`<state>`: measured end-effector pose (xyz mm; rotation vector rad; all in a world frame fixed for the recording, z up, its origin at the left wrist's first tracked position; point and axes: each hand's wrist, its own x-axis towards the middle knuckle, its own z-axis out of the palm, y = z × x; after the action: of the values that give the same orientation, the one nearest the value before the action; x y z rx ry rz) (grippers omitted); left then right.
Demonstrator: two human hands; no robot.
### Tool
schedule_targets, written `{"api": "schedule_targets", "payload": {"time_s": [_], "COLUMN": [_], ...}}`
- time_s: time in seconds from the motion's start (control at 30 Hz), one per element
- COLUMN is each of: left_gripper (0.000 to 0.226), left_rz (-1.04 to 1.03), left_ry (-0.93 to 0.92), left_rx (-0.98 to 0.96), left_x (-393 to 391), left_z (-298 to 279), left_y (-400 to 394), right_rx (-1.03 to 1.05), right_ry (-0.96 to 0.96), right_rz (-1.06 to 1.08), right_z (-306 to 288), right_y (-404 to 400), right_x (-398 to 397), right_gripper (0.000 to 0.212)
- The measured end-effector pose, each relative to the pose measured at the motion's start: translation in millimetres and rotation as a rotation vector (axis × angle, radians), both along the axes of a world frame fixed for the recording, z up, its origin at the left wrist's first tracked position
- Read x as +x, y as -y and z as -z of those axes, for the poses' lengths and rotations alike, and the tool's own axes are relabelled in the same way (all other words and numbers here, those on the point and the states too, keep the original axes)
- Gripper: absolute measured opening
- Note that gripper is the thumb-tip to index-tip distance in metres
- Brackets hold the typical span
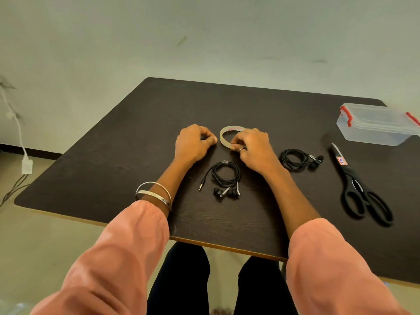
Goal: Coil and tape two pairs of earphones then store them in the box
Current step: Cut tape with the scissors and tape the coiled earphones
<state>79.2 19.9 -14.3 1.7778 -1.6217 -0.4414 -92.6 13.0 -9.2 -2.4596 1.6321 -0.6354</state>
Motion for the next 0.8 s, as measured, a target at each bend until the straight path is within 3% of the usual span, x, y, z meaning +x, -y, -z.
{"api": "schedule_targets", "payload": {"time_s": [0.57, 0.8], "left_gripper": [0.007, 0.004], "left_rz": [0.061, 0.110], "left_ry": [-0.224, -0.158], "left_rx": [0.087, 0.074], "left_x": [2, 1], "left_z": [0, 1], "left_y": [-3, -14], "right_rx": [-0.019, -0.003], "right_ry": [-0.165, -0.288], "right_rz": [0.030, -0.003], "right_z": [-18, -15], "right_y": [-5, -8], "right_x": [-49, -47], "right_gripper": [0.020, 0.022]}}
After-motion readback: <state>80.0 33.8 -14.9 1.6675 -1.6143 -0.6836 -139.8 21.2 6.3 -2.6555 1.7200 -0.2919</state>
